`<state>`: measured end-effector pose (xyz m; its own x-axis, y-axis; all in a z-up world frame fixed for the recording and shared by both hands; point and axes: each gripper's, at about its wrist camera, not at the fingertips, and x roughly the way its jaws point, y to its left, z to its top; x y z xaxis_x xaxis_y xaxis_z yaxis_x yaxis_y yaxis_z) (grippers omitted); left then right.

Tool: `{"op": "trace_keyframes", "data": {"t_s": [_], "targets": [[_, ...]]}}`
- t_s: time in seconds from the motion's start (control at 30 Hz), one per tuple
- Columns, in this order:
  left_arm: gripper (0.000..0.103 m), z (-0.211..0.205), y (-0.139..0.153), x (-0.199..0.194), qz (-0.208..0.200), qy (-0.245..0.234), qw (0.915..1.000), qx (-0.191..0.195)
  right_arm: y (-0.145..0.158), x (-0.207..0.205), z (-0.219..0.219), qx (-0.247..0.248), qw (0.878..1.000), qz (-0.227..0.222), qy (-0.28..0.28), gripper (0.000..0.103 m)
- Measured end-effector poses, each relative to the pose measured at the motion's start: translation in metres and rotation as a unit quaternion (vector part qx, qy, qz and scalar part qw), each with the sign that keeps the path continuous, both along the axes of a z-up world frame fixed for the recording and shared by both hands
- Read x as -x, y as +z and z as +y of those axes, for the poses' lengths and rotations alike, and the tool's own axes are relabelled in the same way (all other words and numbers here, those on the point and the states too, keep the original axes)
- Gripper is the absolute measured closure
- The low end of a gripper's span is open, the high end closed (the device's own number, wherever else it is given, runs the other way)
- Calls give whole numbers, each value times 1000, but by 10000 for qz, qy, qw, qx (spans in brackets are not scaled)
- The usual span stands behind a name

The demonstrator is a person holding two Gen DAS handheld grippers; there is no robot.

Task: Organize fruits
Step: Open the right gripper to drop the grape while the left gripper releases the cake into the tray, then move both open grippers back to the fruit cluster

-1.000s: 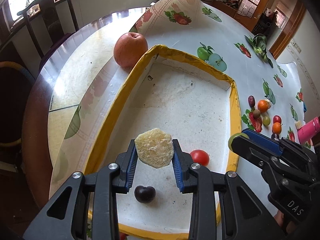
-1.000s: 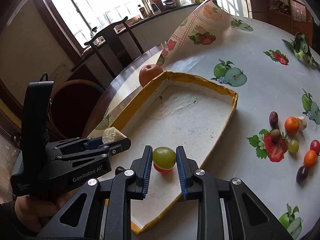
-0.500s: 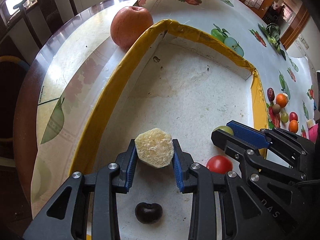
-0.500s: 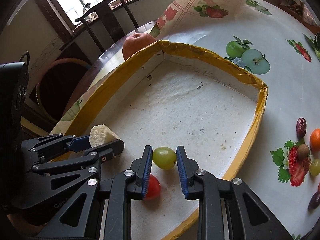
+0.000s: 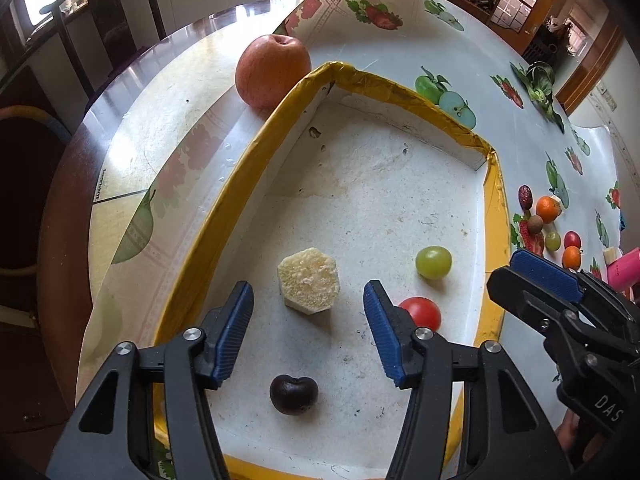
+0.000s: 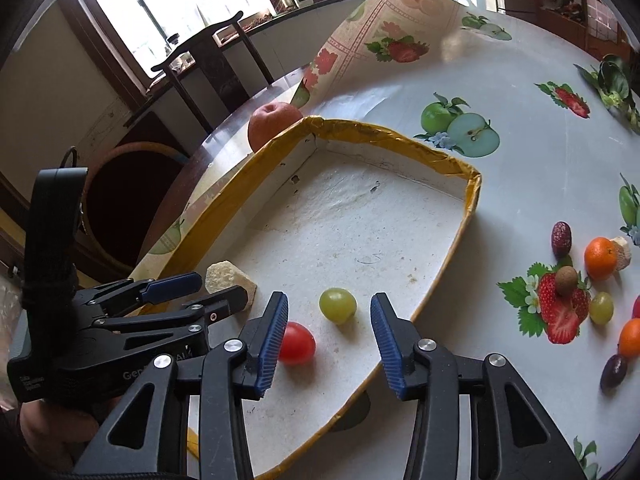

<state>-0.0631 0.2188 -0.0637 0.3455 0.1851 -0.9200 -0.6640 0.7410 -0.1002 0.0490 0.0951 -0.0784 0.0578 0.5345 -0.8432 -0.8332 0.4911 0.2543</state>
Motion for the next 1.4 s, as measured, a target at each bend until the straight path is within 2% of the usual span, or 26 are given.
{"op": "trace_keyframes", "data": {"t_s": [0.2, 0.33, 0.87, 1.4], "targets": [[47, -18, 21, 0, -164, -163, 9996, -175, 30, 3, -40, -305, 9989, 21, -356, 57], [47, -30, 32, -2, -252, -245, 9992, -213, 41, 5, -67, -315, 9980, -21, -543, 57], [47, -79, 60, -16, -400, -734, 9955, -448, 64, -3, -150, -345, 9911, -262, -1257, 57], [47, -114, 63, -37, -427, -1127, 9920, -383, 66, -24, -201, -352, 9823, -308, -1815, 57]]}}
